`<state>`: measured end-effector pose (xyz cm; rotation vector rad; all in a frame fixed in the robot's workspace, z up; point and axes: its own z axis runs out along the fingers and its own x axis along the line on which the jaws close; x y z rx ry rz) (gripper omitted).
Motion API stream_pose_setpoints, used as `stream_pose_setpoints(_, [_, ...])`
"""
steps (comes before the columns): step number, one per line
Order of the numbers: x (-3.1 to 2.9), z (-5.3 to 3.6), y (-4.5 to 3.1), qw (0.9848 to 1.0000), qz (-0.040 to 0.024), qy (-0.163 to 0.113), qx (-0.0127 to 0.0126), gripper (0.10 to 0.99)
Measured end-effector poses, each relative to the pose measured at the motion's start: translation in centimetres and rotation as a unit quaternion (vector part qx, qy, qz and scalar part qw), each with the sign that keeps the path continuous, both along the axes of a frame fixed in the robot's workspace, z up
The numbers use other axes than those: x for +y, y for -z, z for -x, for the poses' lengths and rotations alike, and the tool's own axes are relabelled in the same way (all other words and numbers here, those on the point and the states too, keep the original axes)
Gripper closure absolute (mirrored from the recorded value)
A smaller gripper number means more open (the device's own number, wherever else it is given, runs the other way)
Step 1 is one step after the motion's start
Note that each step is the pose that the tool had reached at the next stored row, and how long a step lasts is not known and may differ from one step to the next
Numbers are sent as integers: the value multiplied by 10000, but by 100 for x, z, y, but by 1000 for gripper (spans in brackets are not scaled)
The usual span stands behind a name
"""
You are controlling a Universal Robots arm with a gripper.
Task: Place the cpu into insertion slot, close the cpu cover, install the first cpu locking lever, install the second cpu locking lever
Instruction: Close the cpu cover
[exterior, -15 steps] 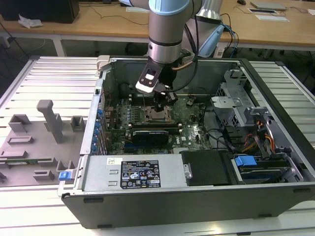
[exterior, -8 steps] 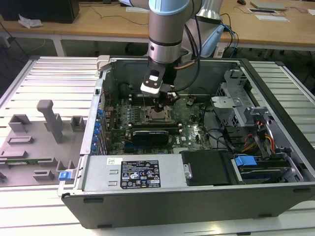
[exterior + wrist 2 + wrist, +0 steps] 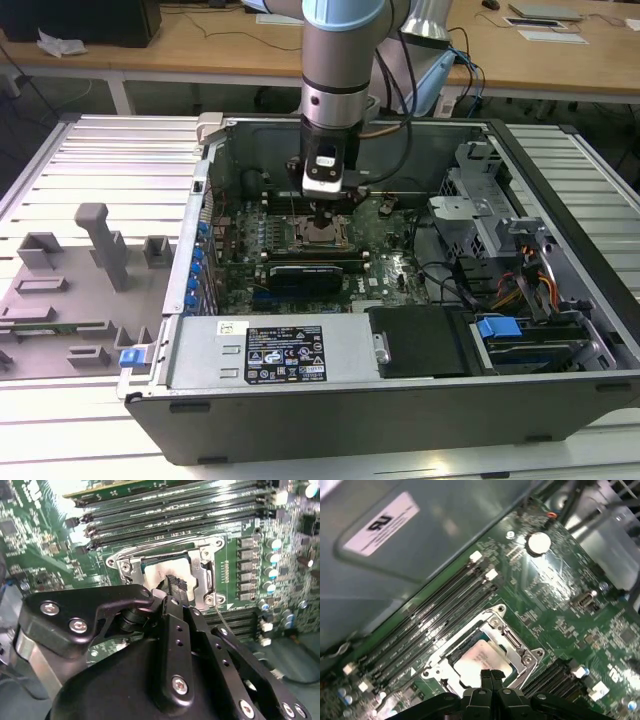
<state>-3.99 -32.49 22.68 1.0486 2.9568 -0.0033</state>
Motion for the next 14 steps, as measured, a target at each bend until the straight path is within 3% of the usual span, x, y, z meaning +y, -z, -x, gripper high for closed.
stream_pose_setpoints(3, [0, 0, 0, 9995, 3, -322, 0, 980])
stream_pose_setpoints(8, [0, 0, 0, 9969, 8, -792, 0, 980])
stream_pose_setpoints(9, [0, 0, 0, 9960, 8, -895, 0, 980])
stream_pose_setpoints(14, [0, 0, 1, 9883, 9, -1525, 0, 980])
